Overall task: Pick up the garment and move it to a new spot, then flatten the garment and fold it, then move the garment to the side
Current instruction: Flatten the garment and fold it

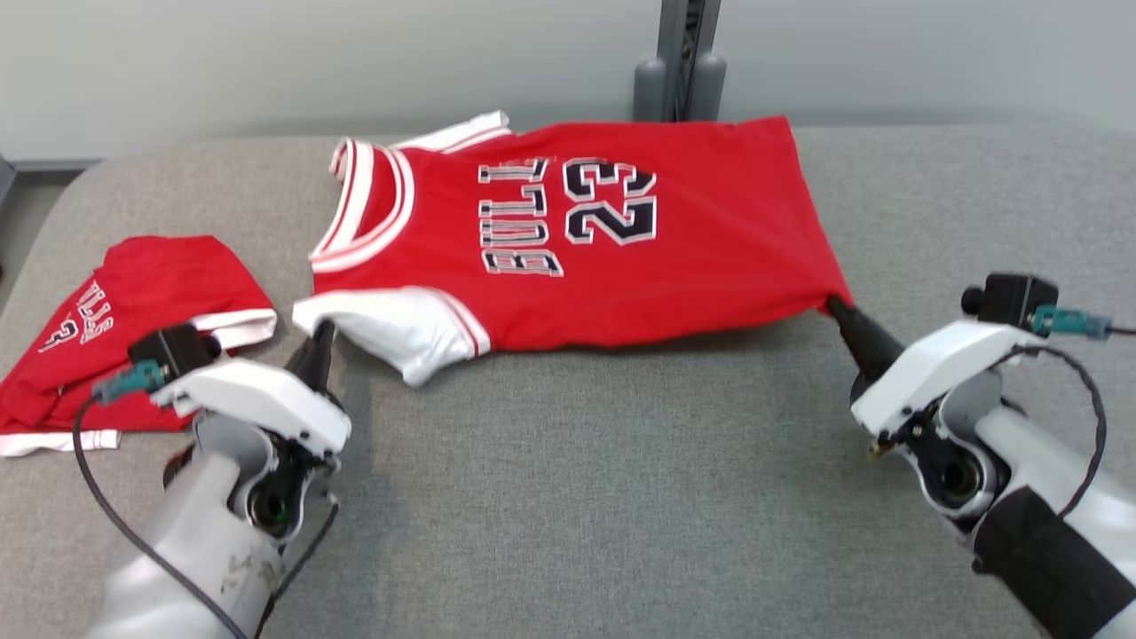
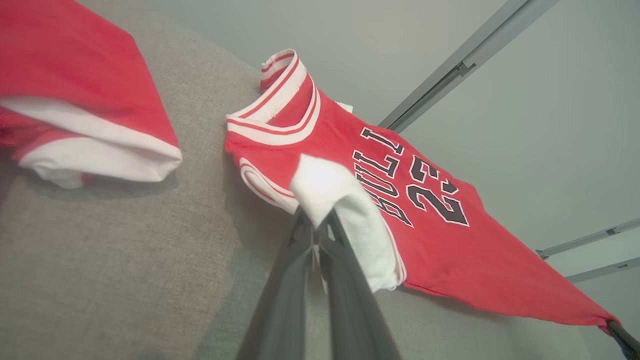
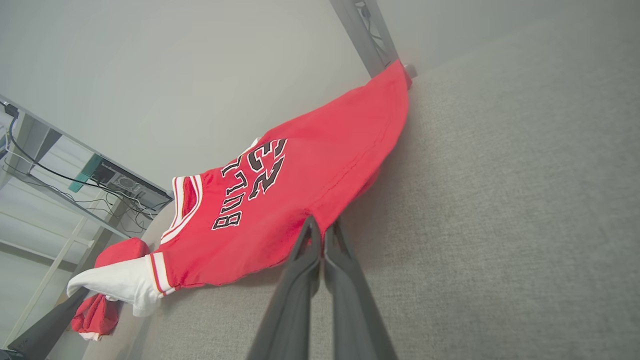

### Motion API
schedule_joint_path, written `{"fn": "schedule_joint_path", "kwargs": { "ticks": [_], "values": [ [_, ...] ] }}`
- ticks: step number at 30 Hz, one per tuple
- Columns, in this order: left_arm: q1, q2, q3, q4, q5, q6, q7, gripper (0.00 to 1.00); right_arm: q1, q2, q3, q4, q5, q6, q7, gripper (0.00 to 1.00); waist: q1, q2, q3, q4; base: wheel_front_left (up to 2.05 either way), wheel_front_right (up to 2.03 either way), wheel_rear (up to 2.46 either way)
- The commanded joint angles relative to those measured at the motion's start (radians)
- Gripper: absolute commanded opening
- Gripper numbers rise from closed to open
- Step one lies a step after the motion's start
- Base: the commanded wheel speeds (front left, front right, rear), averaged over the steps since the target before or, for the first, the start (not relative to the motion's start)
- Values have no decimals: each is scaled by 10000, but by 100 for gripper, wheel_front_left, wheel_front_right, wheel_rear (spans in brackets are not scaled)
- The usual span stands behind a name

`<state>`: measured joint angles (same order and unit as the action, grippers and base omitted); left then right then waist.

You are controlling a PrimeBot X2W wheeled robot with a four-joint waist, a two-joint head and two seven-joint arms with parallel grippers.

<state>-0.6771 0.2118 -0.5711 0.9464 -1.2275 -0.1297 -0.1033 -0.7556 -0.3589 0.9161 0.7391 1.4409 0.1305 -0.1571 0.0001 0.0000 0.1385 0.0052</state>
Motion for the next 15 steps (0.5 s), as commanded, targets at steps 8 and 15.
{"fn": "schedule_joint_path", "kwargs": {
  "ticks": [8,15],
  "values": [
    [1643,-83,669,-237,-1144,-15,-262,0,1202,-12,324,-171,575,6,50,0,-1,0,-1106,-269,0,0,0],
    [2504,-148,1205,-675,-1873,-14,-256,0,1671,-98,402,-238,799,6,-28,0,-1,0,-1400,-334,0,0,0]
  ]
}}
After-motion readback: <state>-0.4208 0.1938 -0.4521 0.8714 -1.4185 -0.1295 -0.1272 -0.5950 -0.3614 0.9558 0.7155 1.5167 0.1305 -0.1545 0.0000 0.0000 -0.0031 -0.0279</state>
